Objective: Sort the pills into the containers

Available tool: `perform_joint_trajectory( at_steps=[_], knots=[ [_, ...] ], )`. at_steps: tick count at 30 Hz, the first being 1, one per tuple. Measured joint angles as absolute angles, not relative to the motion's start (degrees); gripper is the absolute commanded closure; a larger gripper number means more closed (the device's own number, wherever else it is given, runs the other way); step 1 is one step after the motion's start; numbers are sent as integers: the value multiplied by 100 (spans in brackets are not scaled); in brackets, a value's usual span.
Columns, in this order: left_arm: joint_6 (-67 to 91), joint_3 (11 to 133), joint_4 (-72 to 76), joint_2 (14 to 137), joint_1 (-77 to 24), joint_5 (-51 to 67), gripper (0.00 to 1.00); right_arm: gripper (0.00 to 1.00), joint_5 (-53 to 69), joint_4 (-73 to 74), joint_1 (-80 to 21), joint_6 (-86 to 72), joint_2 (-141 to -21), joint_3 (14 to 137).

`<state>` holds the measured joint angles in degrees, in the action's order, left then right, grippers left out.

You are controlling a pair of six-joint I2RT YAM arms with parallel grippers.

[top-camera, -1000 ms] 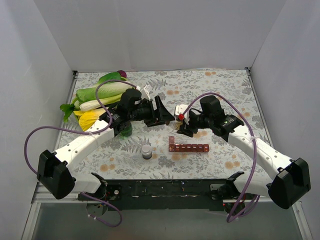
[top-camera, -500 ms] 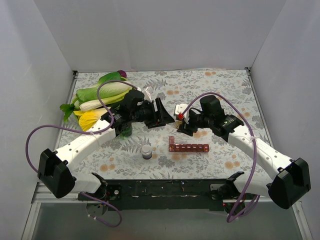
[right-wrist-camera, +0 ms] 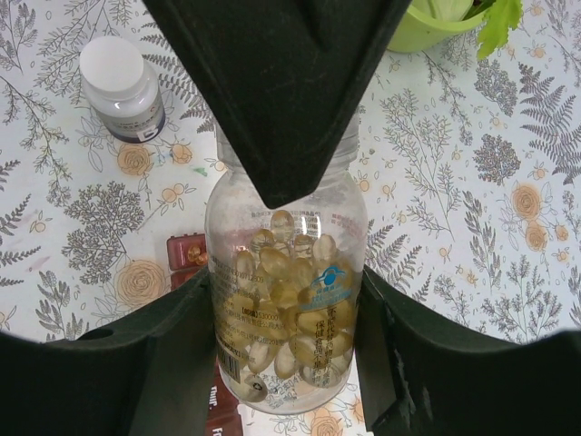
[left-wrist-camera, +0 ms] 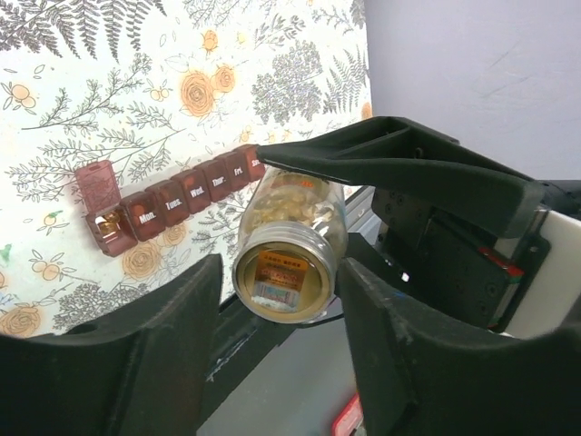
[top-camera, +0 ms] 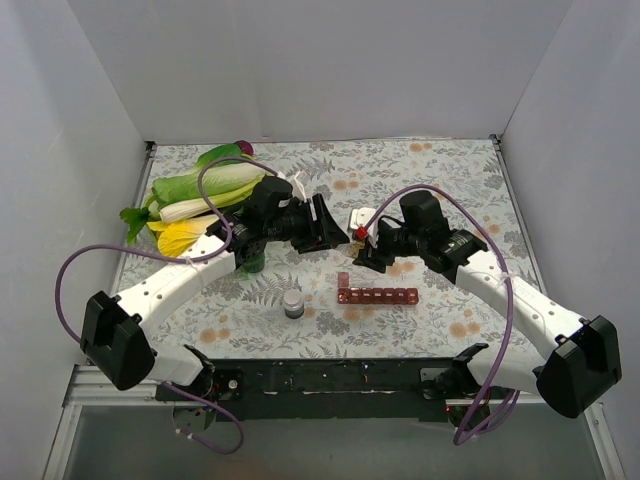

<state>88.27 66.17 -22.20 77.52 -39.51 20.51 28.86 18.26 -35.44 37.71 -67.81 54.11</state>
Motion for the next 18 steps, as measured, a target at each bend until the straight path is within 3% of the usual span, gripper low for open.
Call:
perform_joint_trajectory(
  at_steps=[2,6,18],
  knots=[
    [8829,6617,-2220,7811,-3951,2095,62,99,2891,1826,-3544,3769,-6781,5411],
    [8812,6628,-2187,7846,-3951,2193,69,99,2897,1831,-3544,3767,-6779,5389],
    [8403,6965,-2447,8110,-3927,2467,71,99,2895,1817,-3527,3684,-6755,5378]
  ],
)
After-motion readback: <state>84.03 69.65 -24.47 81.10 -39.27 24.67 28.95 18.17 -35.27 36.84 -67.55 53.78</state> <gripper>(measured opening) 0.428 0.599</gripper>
